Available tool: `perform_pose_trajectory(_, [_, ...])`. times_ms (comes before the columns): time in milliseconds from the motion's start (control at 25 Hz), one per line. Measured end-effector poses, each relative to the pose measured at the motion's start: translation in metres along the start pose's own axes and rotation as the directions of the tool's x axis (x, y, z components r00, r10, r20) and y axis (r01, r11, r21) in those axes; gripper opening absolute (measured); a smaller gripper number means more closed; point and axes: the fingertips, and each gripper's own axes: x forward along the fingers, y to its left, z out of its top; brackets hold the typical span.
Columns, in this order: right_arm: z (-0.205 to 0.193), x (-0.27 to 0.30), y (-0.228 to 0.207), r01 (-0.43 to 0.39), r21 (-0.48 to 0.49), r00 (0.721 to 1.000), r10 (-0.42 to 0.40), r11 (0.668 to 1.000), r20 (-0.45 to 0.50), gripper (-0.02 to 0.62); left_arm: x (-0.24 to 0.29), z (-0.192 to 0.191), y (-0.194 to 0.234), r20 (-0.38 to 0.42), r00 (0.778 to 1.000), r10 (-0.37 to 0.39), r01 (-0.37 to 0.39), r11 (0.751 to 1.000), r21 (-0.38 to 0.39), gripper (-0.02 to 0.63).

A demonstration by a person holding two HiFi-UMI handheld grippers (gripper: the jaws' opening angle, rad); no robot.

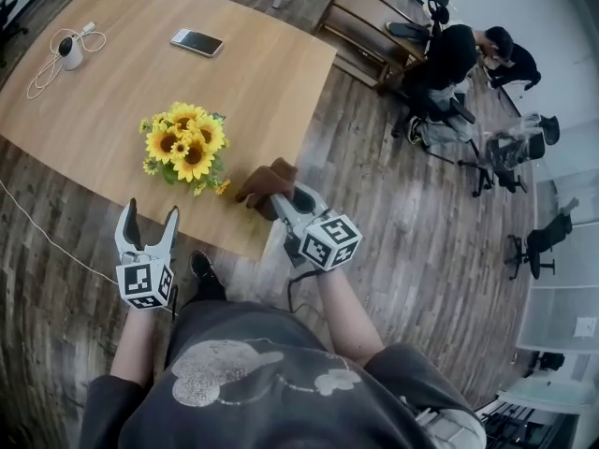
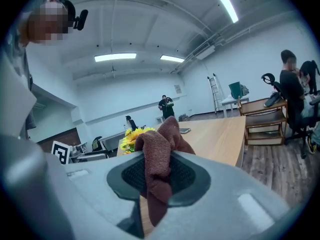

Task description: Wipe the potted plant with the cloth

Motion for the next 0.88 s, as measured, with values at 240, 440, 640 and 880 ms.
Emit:
perform_pose_trajectory(240, [0.003,-0.045,0.031,-0.066,-0.031,0.996,0.068,0.997,0.065,0.071,-0.056,0.040,-0.034,0.129,0.991,0.048,-0.049,0.999,0.006,0.367])
perform_pose_trajectory(440, [-0.006,-0.096,0.055,-0.120,-0.072,0.989,0.125,0.990,0.075,0.071,-0.107,0.046,-0.075,0.162,0.985,0.064,-0.066,0.998,0.010,0.356])
perform_pose_trajectory(640, [-0.012,-0.146,0.074,-0.161,-0.086,0.981,0.169,0.983,0.093,0.071,-0.160,0.063,-0.117,0.241,0.967,0.087,-0.092,0.996,0.011,0.219])
perform_pose_trajectory(880, [-0.017,-0.181,0.105,-0.228,-0.120,0.964,0.241,0.966,0.110,0.071,-0.216,0.089,-0.148,0.314,0.939,0.143,-0.149,0.989,-0.003,0.046])
